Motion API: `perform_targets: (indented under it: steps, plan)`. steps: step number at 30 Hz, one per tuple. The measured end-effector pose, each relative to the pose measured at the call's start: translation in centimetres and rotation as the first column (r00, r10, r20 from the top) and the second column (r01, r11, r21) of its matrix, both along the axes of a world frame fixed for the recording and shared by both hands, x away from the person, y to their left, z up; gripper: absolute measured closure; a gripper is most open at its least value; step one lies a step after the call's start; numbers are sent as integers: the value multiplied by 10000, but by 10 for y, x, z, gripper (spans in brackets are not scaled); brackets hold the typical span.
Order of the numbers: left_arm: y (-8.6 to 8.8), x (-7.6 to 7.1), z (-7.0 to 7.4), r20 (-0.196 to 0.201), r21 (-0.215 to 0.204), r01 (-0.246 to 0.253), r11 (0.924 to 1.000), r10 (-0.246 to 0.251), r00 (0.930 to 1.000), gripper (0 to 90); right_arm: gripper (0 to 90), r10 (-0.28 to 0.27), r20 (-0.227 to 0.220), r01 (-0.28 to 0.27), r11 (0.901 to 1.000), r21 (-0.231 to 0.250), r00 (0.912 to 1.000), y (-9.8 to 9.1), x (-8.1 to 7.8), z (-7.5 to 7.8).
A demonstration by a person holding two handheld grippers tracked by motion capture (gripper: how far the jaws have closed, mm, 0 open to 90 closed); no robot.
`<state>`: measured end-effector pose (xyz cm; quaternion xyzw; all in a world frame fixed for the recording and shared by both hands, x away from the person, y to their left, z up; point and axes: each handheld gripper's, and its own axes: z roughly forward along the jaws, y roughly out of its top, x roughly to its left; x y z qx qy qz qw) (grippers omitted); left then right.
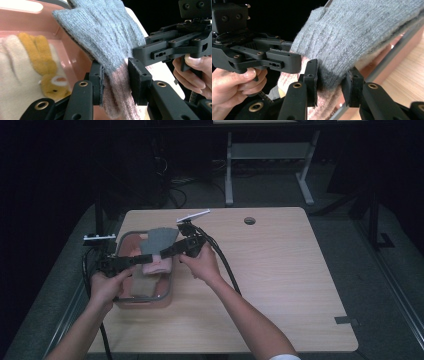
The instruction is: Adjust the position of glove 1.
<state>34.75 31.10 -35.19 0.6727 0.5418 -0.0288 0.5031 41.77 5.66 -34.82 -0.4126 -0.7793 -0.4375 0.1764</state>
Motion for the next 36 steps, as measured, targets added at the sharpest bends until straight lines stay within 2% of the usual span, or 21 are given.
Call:
perform_targets:
  steps: [14, 28, 36]
  plan:
    - [16, -1, -2, -152, 348, -104, 9993, 110, 9998, 673, 684, 261, -101, -259, 9995, 186, 9996, 18, 4, -8]
    - [31, -2, -10, -489, 867, -321, 9957, 364, 9981, 675, 676, 404, -215, -406, 9992, -55, 9990, 40, 6, -23]
    - [36, -2, -22, -780, 1037, -402, 9938, 485, 9958, 675, 670, 535, -444, -549, 9980, -303, 9976, 48, 8, -33]
